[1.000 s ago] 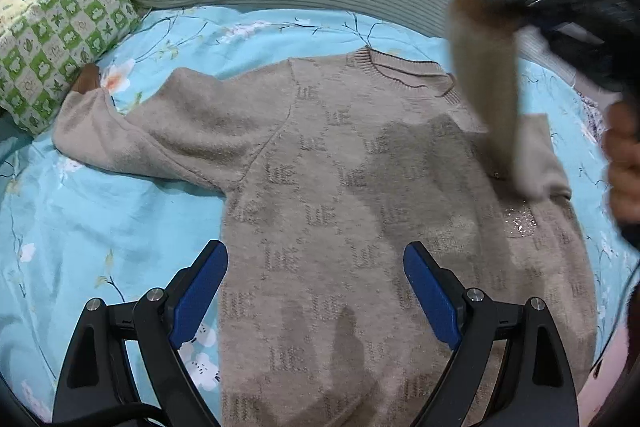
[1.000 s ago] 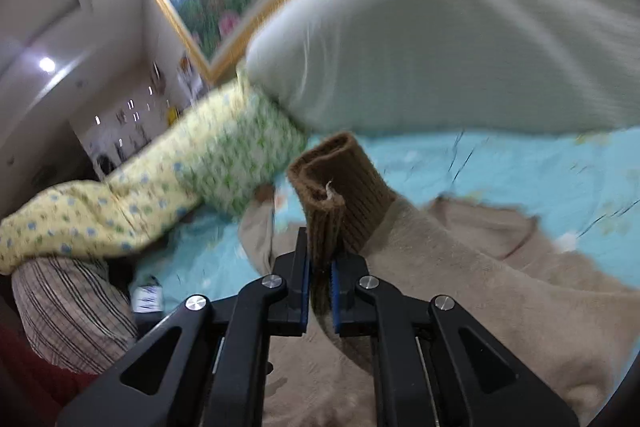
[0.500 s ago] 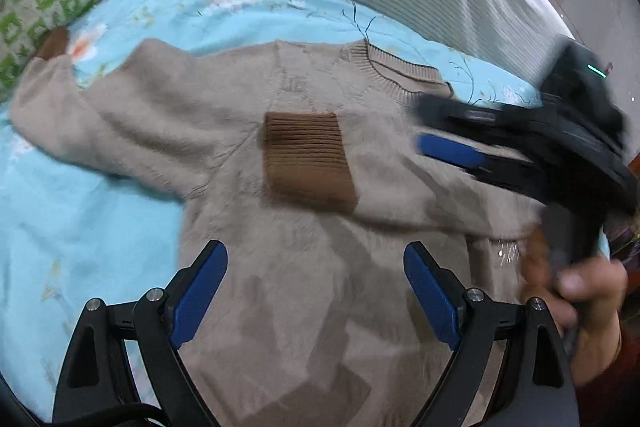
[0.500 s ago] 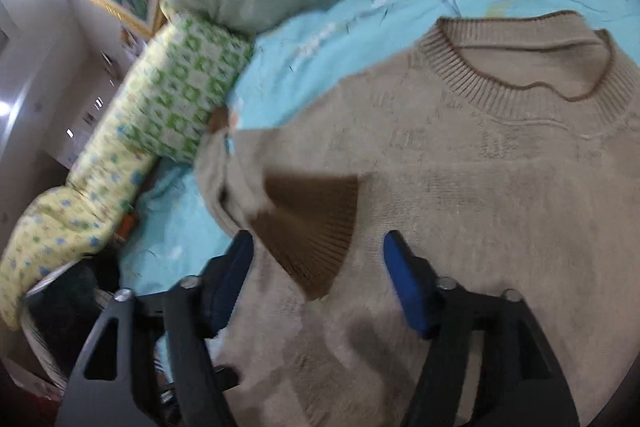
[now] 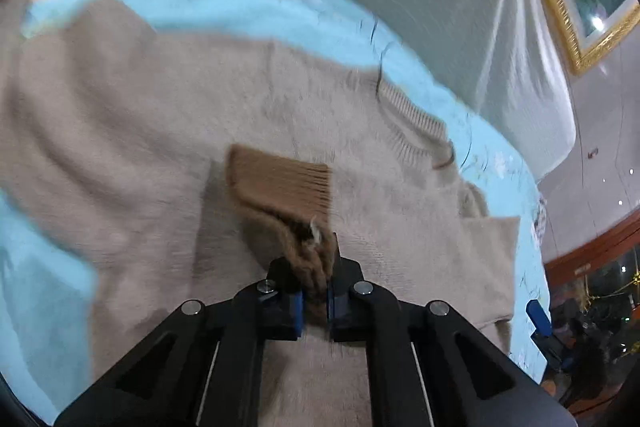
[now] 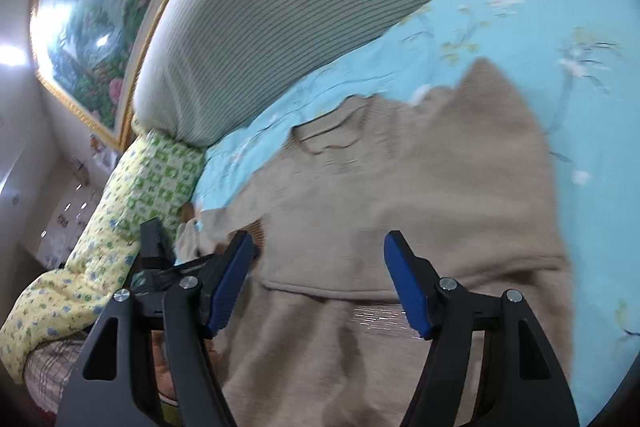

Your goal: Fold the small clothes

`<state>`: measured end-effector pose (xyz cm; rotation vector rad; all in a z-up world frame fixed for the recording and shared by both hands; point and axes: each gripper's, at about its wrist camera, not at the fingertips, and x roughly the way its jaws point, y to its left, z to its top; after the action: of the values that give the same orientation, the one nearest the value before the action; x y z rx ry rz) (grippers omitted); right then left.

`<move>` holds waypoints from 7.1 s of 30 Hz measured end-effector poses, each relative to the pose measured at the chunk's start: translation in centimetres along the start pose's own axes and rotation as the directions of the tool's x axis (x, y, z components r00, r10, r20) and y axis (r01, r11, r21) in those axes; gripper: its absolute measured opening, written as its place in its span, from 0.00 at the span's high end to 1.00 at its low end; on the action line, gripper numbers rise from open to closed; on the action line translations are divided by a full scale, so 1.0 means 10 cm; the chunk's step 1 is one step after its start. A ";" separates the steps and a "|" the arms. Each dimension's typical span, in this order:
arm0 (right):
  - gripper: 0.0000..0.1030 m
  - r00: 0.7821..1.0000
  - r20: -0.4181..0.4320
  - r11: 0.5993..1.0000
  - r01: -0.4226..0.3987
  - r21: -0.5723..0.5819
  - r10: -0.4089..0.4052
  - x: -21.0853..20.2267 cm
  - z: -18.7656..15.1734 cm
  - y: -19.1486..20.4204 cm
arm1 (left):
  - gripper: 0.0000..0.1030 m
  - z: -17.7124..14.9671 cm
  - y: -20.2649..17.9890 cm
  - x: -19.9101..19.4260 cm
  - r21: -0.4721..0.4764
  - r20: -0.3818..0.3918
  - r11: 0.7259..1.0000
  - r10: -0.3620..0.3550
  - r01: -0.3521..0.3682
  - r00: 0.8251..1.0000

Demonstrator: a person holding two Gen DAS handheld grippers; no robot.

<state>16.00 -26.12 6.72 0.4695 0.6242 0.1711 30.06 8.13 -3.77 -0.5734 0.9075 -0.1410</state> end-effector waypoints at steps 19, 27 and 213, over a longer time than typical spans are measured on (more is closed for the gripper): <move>0.89 0.928 -0.160 0.941 0.326 -0.086 -0.336 0.64 0.61 -0.69 | 0.94 -0.10 0.30 -0.08 0.034 0.020 0.994 0.103 -0.103 0.994; 0.90 0.887 -0.100 0.887 0.431 -0.167 -0.450 0.37 0.74 -0.76 | 0.93 -0.14 0.11 0.14 0.127 -0.005 0.987 0.103 -0.101 0.995; 0.89 0.978 0.063 0.958 0.210 -0.193 -0.201 0.09 0.29 -0.27 | 0.99 0.98 0.76 0.39 0.174 0.044 0.948 0.264 -0.267 0.964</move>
<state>18.45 -29.35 7.03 0.2122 0.6025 0.0250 39.13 17.20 -5.86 -0.2816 0.9332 0.0276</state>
